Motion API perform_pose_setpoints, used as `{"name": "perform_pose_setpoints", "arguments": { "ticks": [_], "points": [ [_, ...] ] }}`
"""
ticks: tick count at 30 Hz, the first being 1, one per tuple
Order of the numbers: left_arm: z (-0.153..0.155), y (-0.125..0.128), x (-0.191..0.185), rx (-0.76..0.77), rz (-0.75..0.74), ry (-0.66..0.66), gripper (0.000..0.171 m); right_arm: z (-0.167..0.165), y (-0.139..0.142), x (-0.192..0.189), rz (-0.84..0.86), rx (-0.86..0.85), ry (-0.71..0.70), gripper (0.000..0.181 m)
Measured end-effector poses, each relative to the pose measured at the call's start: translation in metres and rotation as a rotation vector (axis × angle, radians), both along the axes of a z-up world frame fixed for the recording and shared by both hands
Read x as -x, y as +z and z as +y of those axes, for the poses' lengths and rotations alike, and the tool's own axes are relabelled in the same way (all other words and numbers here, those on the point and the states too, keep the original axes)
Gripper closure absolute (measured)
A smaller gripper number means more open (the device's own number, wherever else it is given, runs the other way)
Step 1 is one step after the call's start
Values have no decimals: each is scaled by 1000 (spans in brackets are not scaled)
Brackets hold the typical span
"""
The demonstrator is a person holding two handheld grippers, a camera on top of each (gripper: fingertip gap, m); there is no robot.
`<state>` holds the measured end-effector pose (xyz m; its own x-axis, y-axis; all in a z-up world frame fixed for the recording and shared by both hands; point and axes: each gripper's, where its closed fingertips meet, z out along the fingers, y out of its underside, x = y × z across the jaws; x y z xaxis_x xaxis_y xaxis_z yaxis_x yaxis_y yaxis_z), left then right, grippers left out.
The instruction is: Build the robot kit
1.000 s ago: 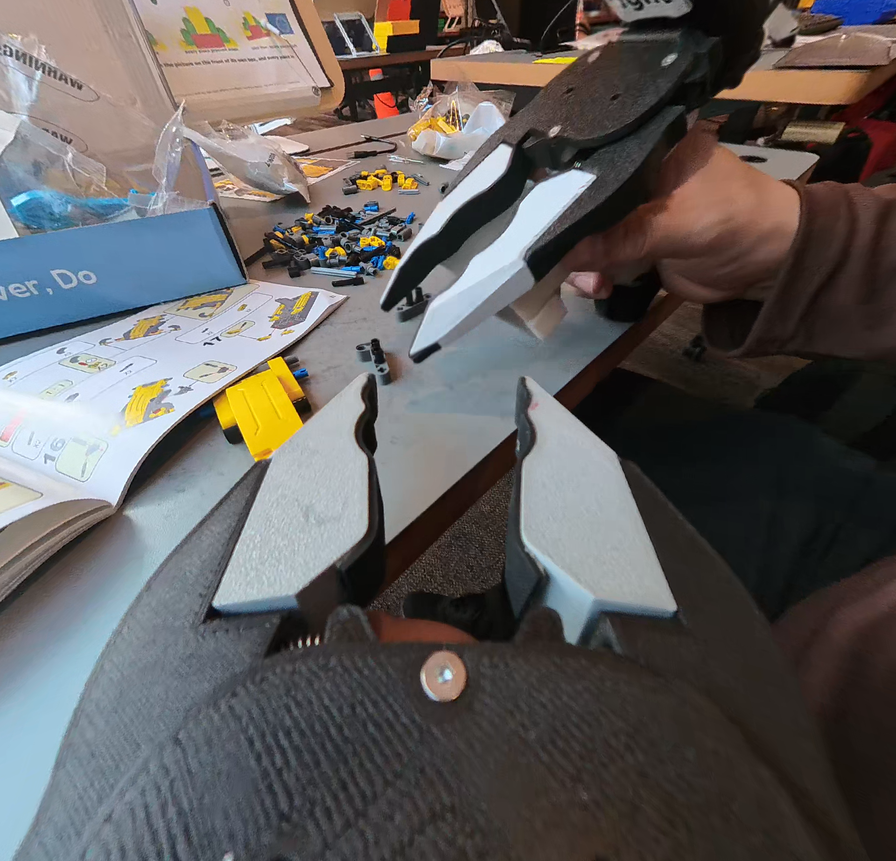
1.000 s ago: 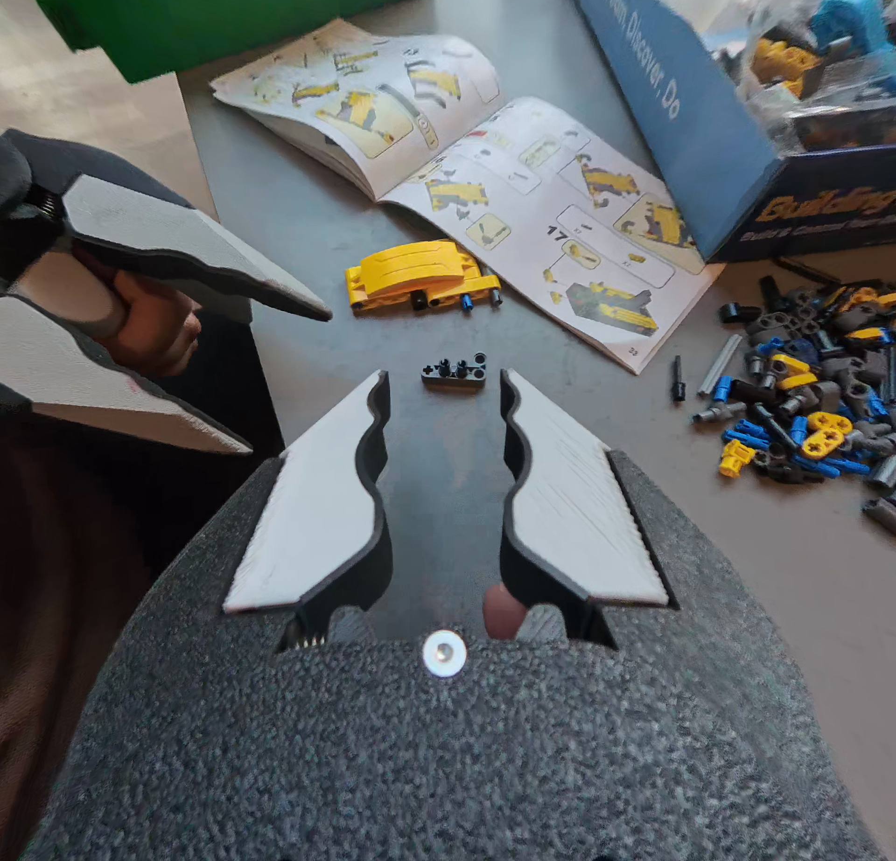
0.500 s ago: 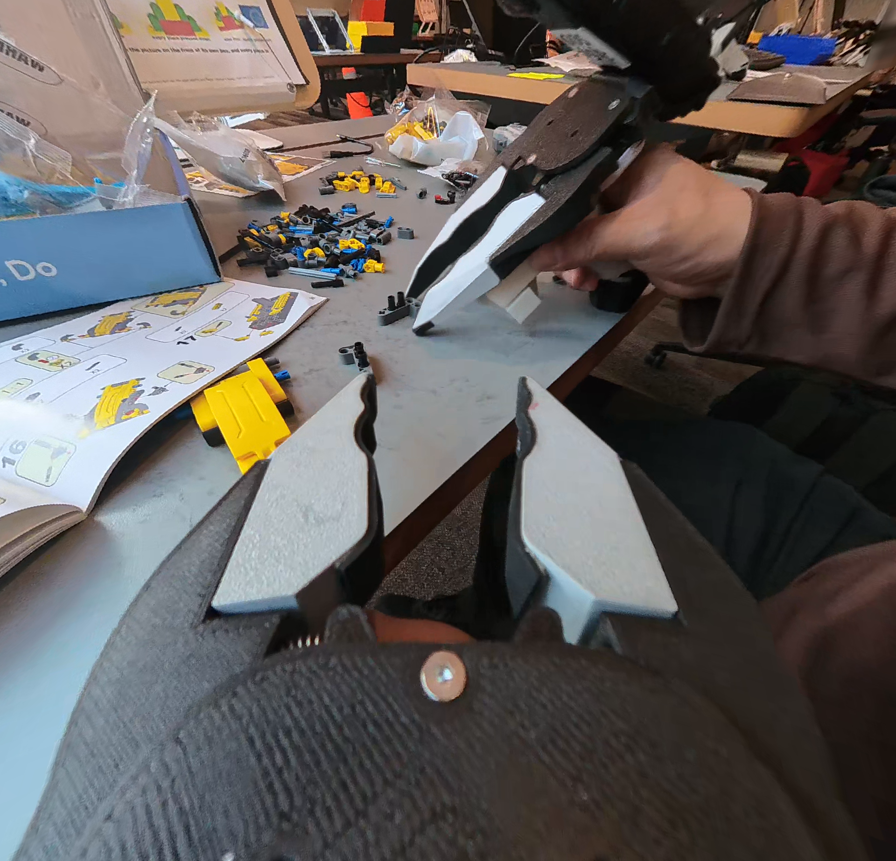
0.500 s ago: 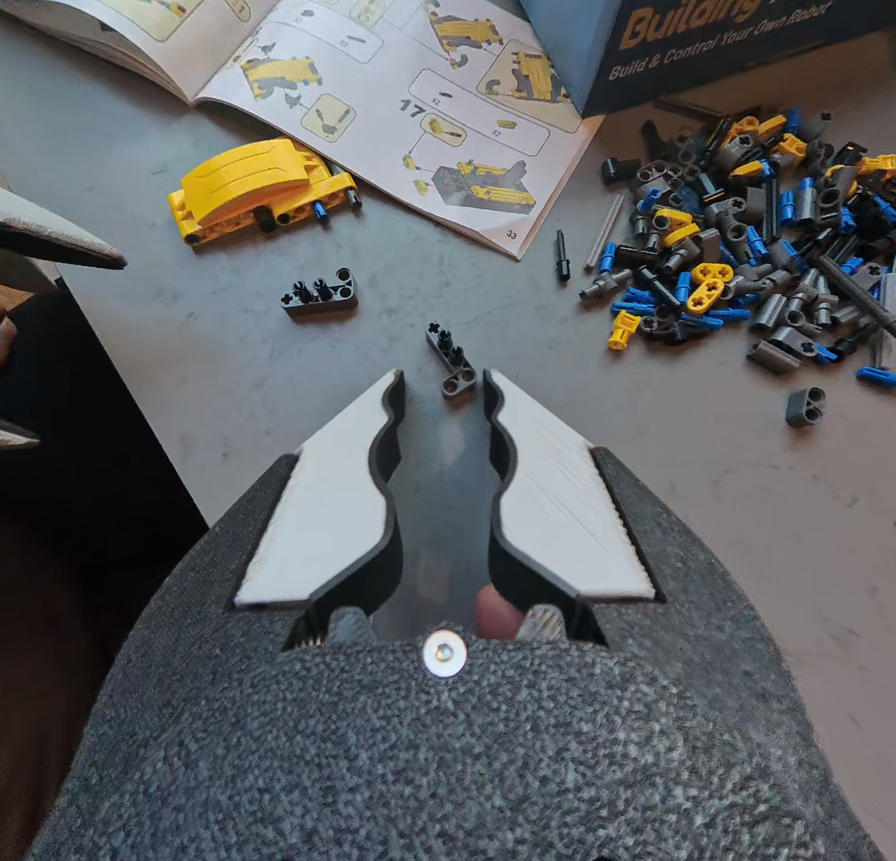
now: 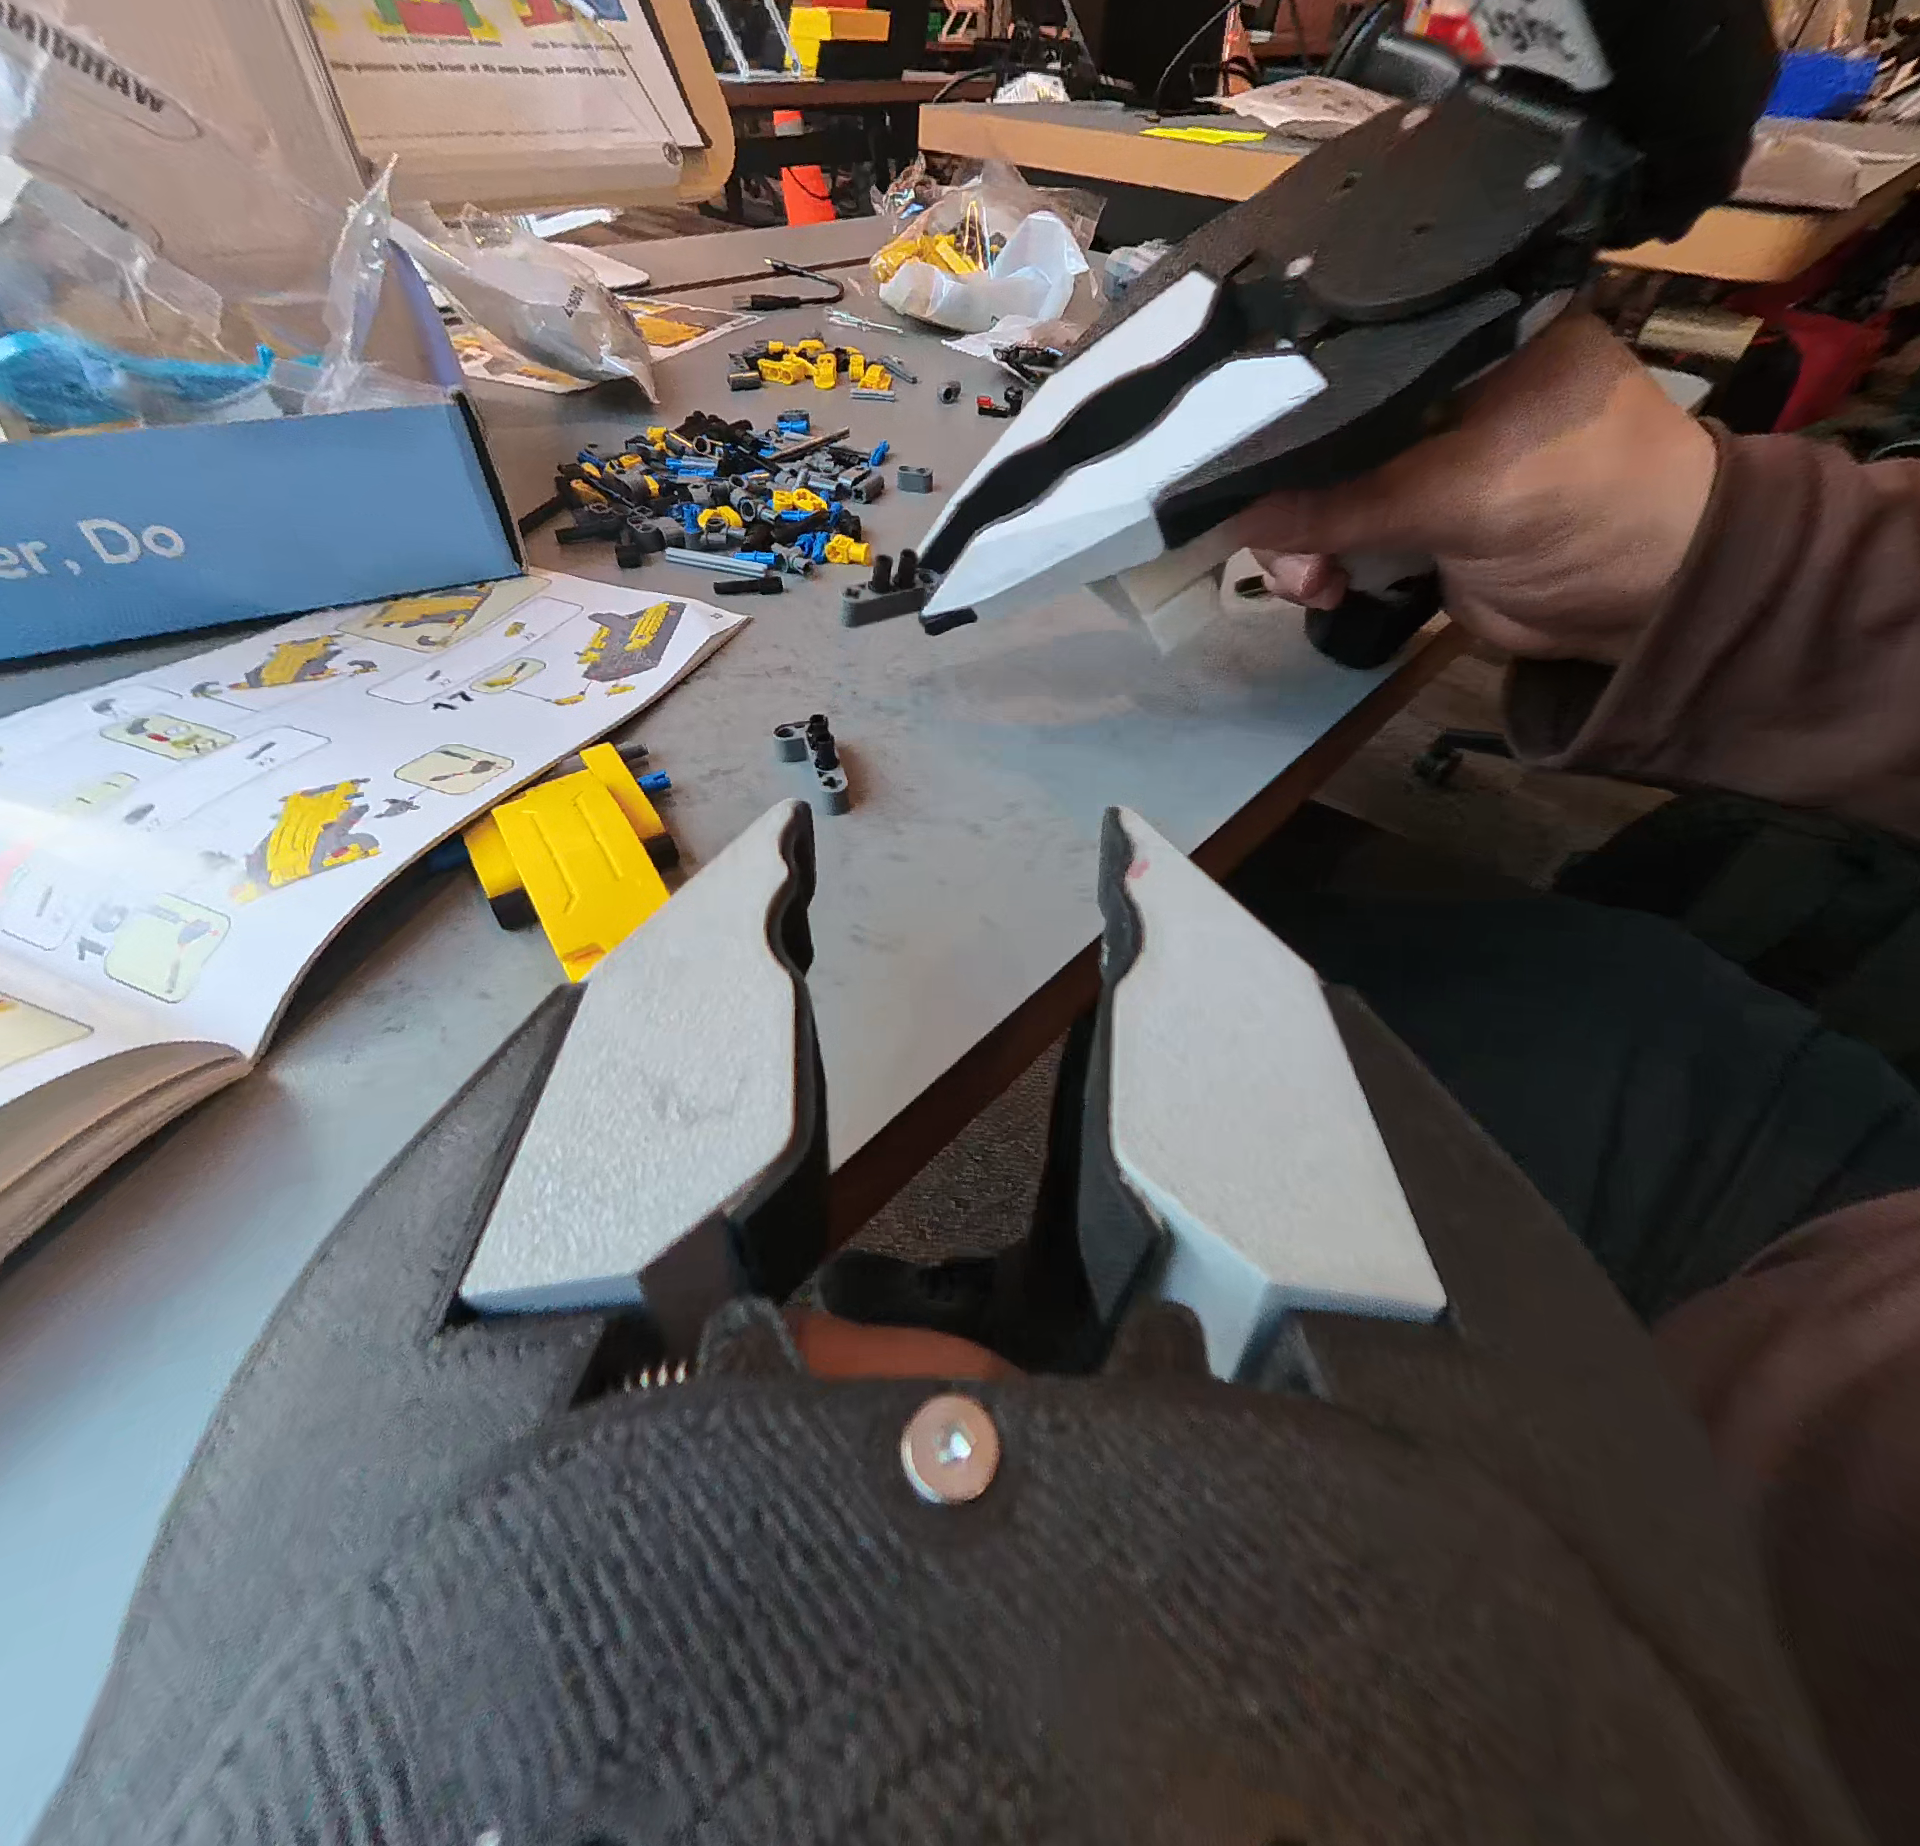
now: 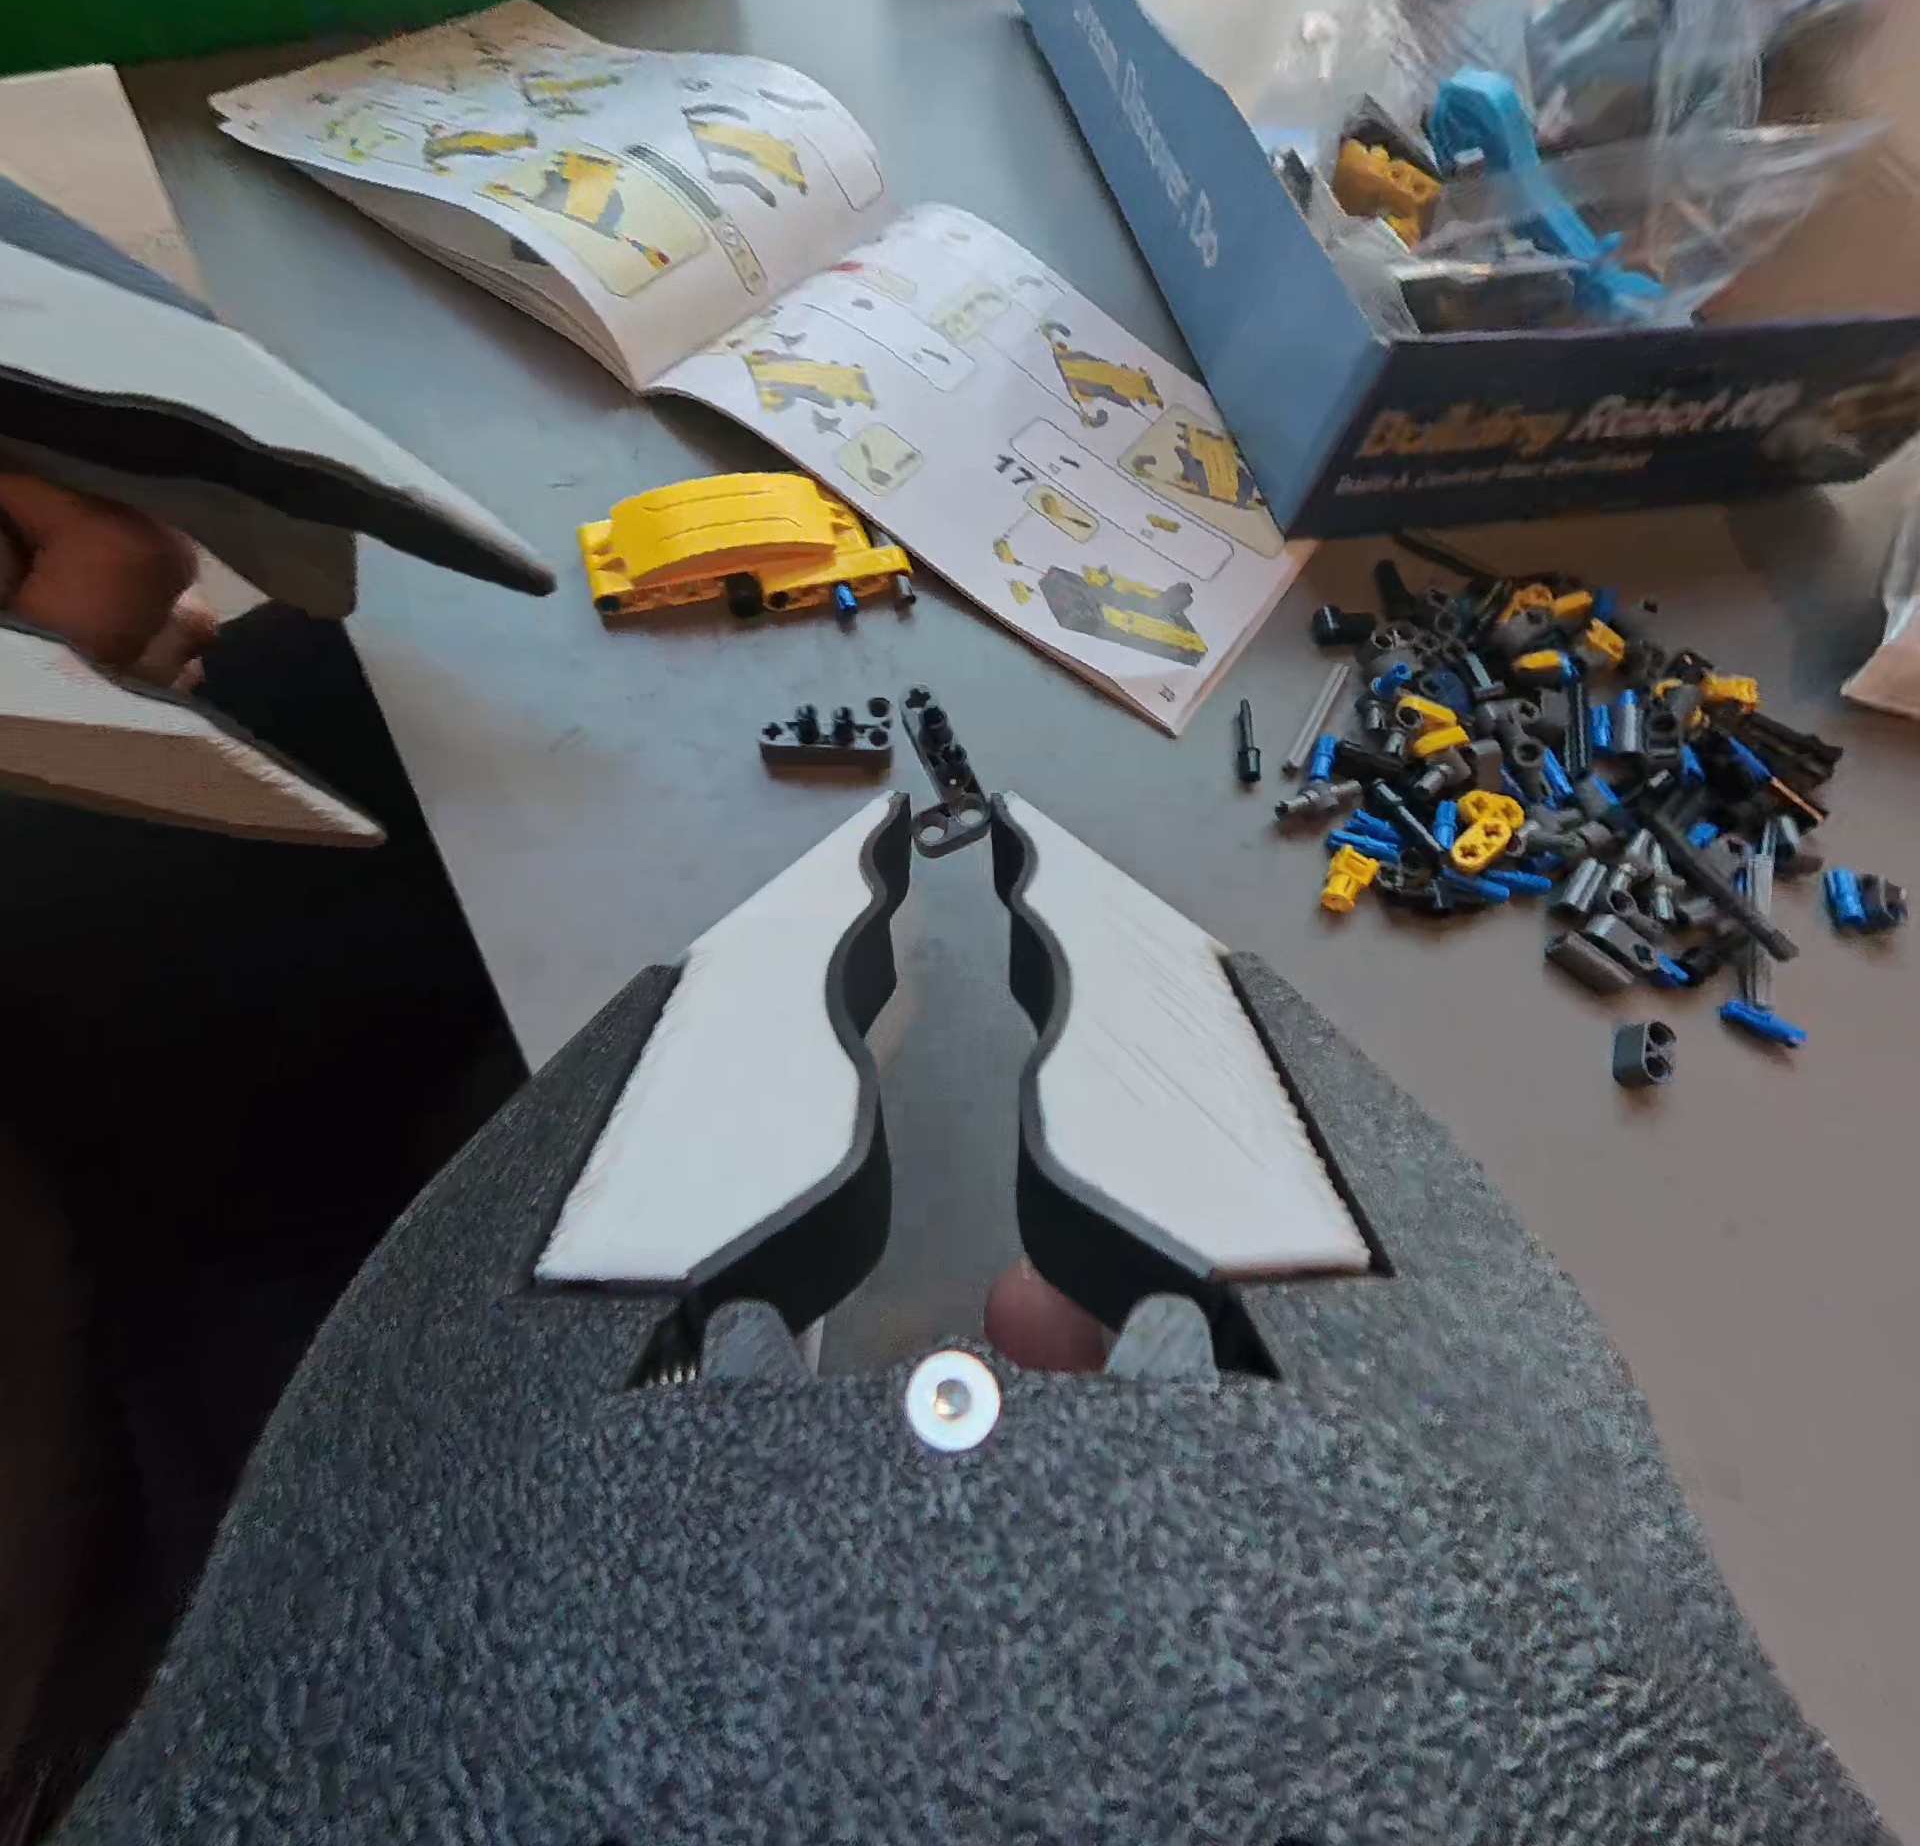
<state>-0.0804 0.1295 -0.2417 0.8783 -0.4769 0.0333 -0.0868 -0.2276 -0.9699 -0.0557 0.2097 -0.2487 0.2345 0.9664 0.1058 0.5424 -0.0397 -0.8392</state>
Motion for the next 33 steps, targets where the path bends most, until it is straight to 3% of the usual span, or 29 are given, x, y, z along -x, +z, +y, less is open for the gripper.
{"name": "perform_pose_setpoints", "arguments": {
  "ticks": [7,13,18,29,33],
  "points": [
    [1,7,14,-48,62,20,124,-54,20,22,30,-147,231,167],
    [1,8,24,-48,75,22,131,-82,17,33,34,-137,333,167],
    [0,6,22,-50,89,-3,136,-87,16,36,45,-127,349,167],
    [-6,5,14,-75,127,-60,162,-89,13,36,44,-113,356,167],
    [-7,6,13,-97,154,-75,163,-90,13,36,48,-112,359,167]
  ]
}}
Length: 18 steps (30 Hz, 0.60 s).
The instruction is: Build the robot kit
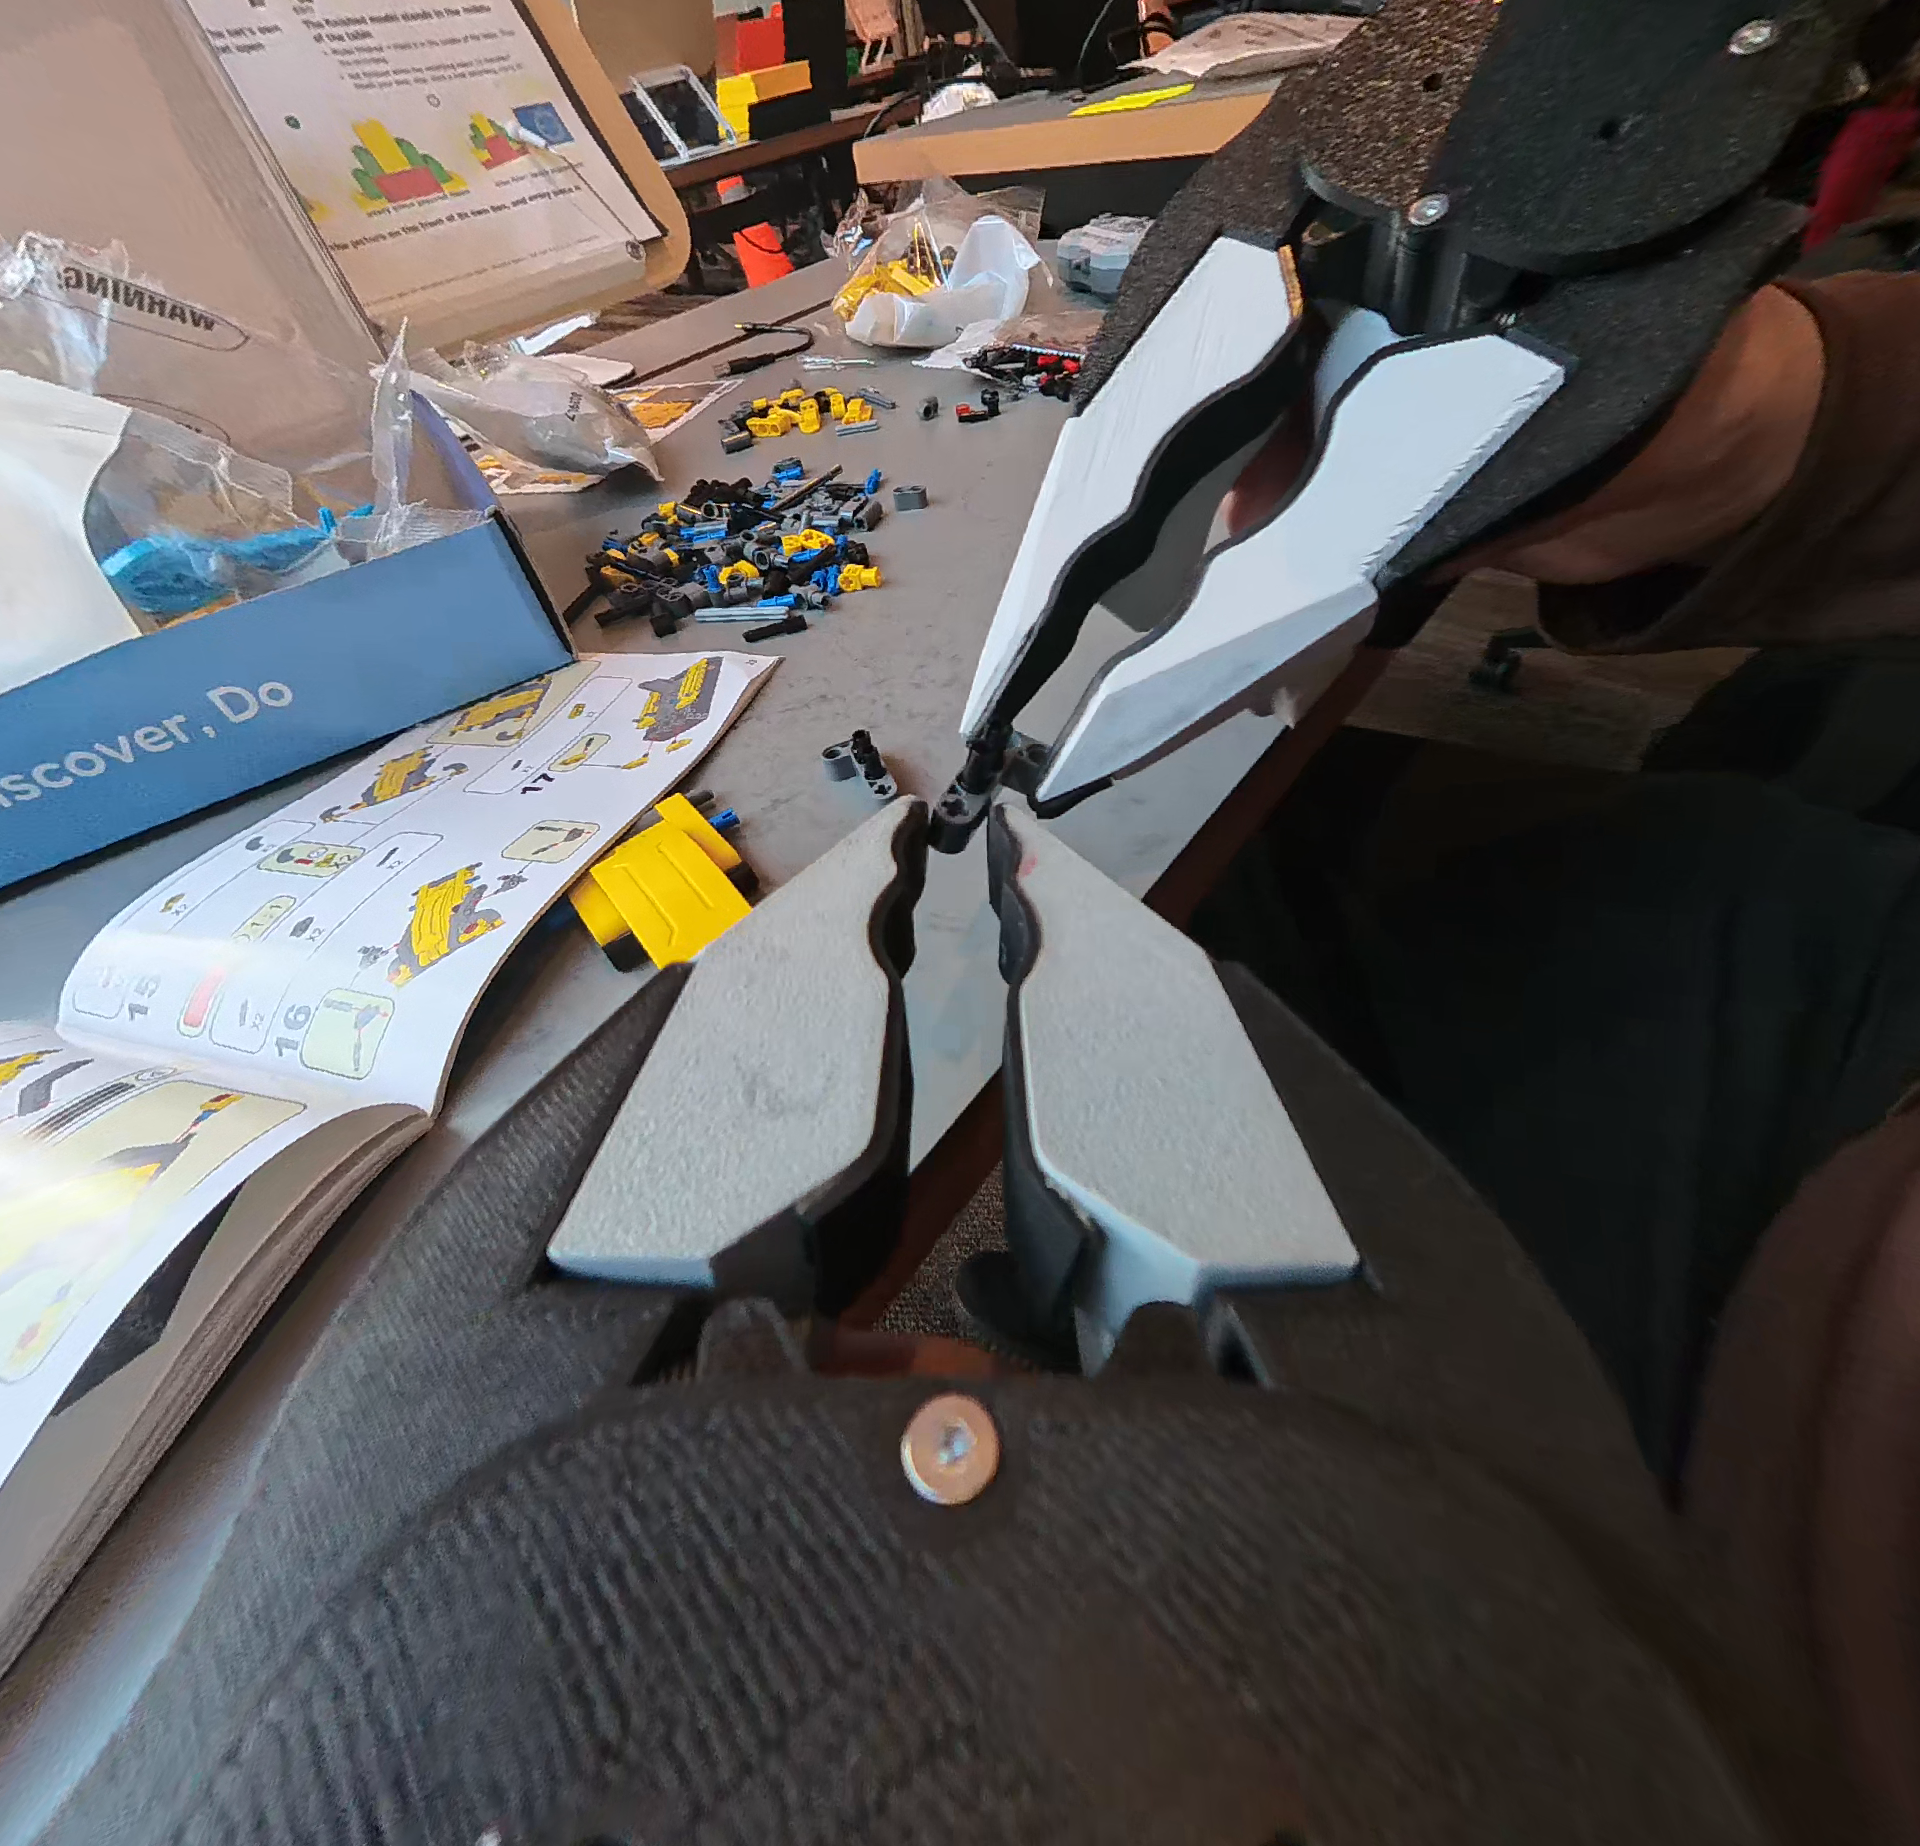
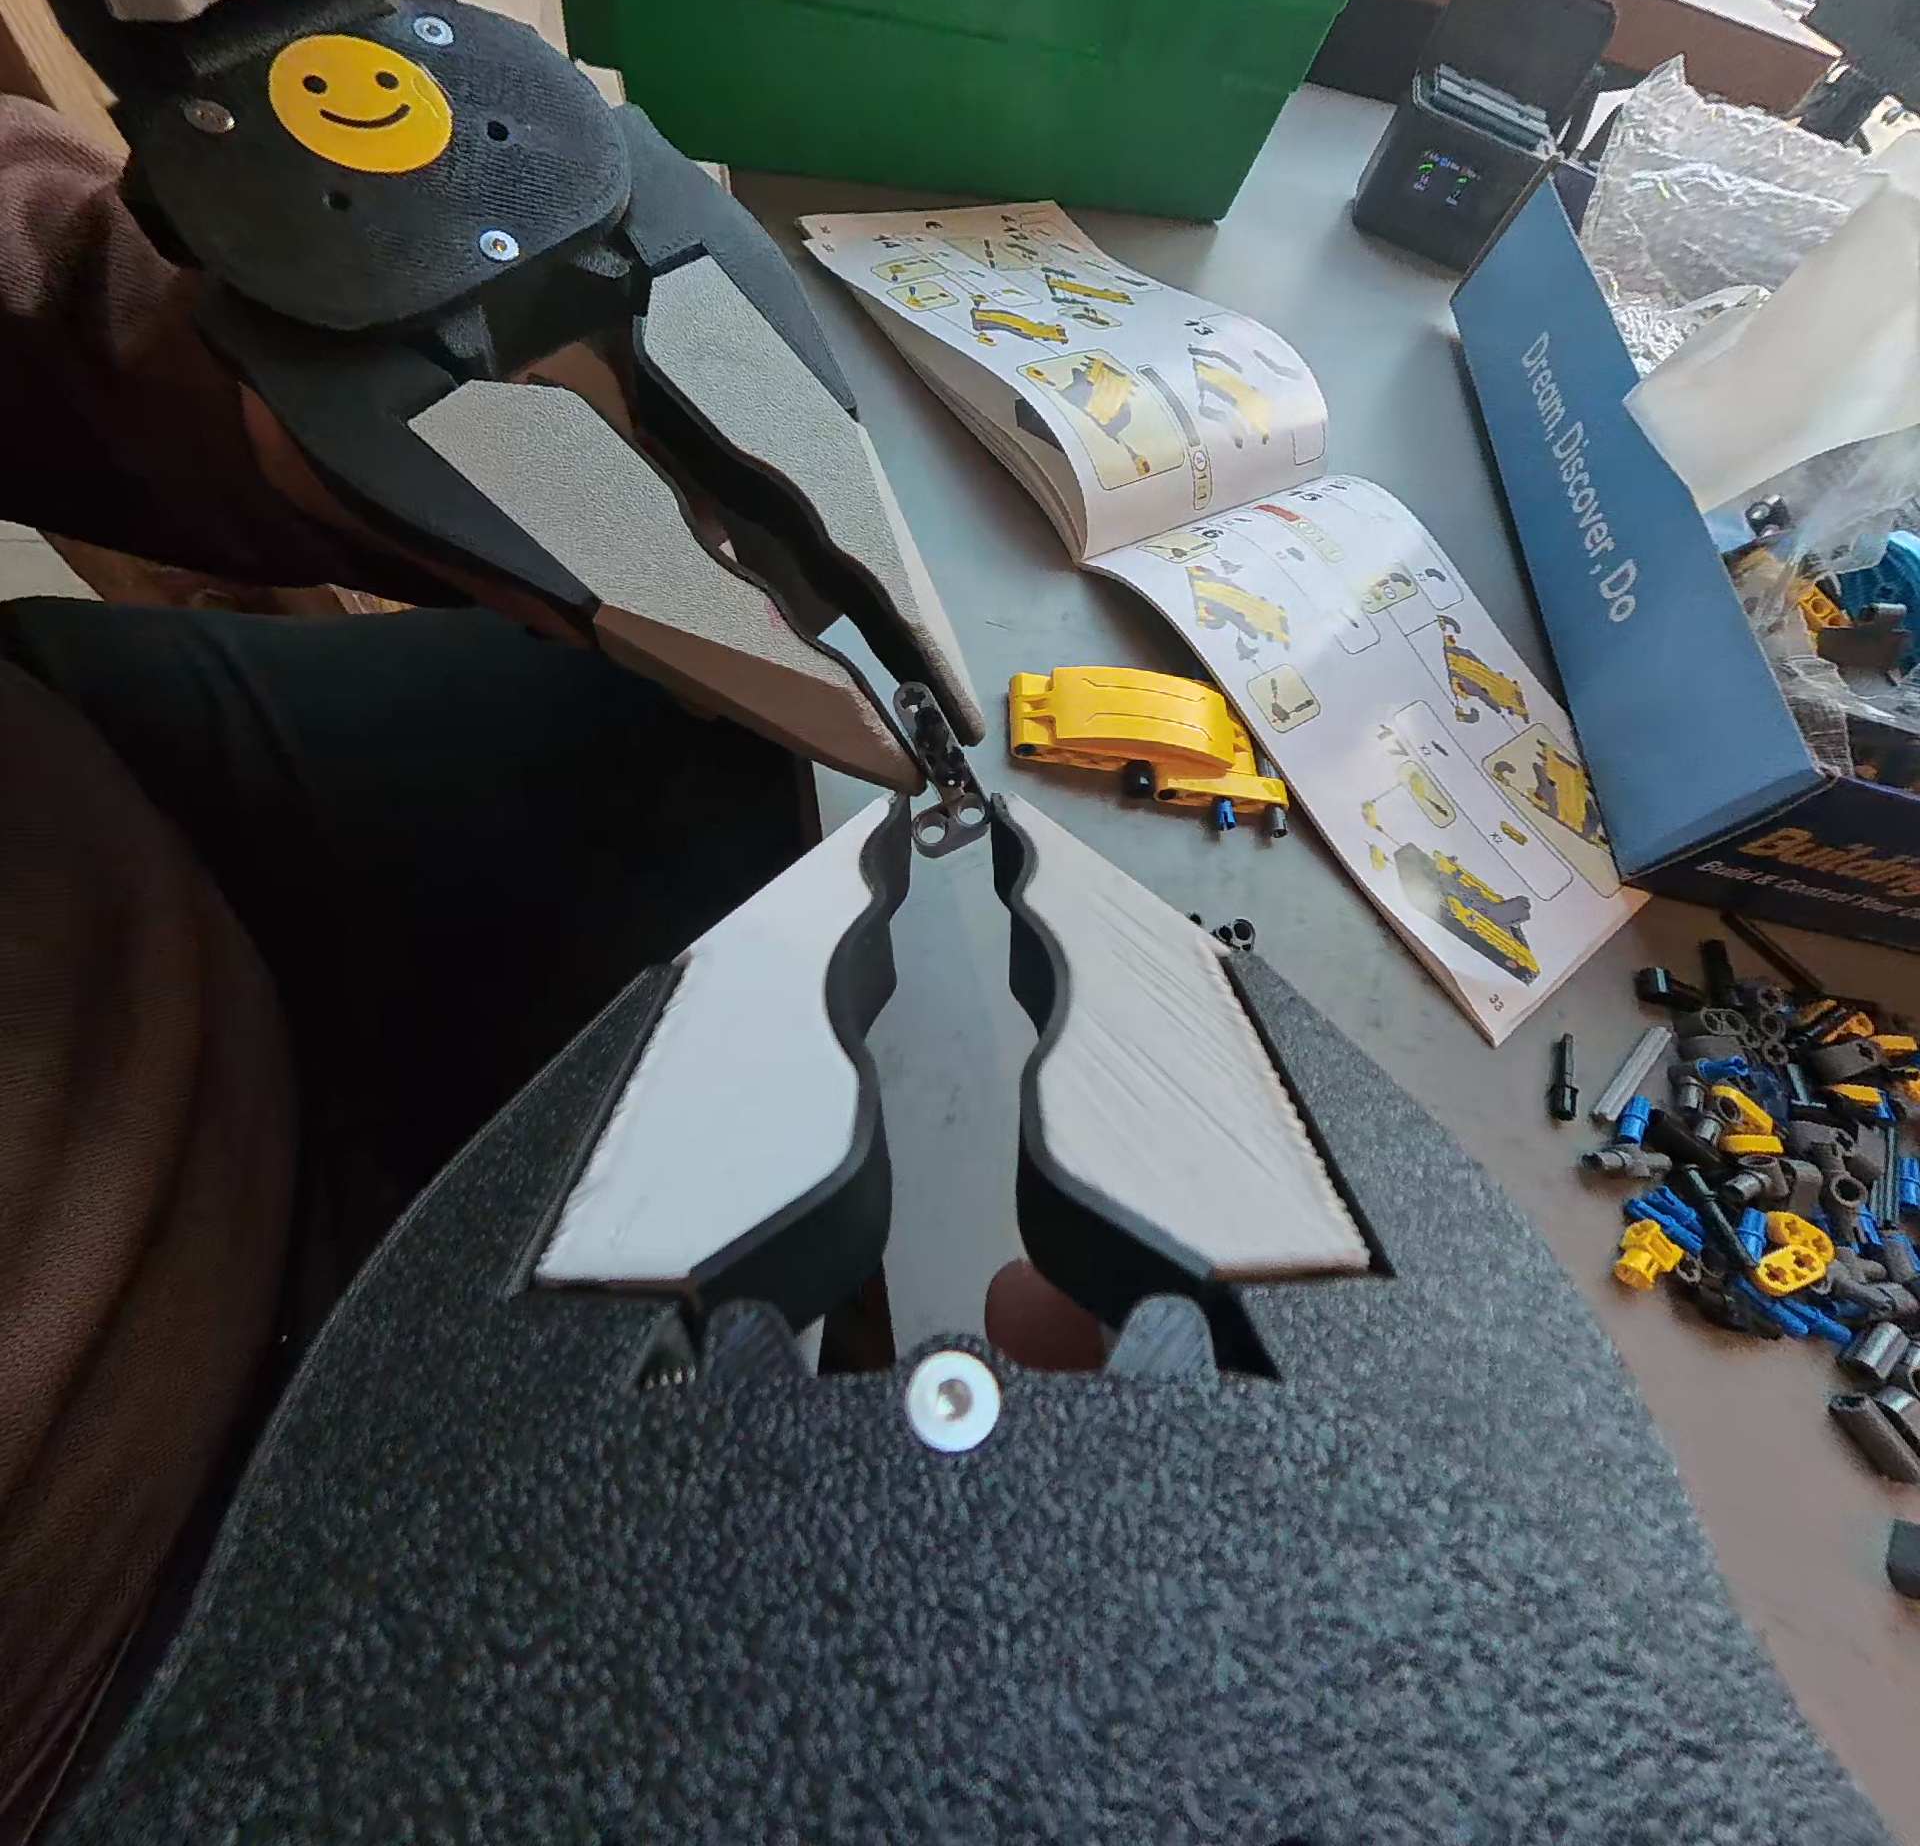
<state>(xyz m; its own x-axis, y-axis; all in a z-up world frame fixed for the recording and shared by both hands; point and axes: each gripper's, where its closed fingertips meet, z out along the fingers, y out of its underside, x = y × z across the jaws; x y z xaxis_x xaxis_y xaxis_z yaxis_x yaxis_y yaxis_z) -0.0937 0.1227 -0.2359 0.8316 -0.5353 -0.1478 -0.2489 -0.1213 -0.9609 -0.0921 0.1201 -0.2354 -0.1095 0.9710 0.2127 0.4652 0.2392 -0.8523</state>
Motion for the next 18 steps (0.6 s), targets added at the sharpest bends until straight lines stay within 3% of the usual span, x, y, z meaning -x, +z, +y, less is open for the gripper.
{"name": "perform_pose_setpoints", "arguments": {
  "ticks": [7,18],
  "points": [
    [-3,4,-2,-32,21,-60,165,-2,8,0,47,105,14,167],
    [-8,35,-1,-79,-224,-106,166,-4,45,-3,246,364,66,158]
  ]
}}
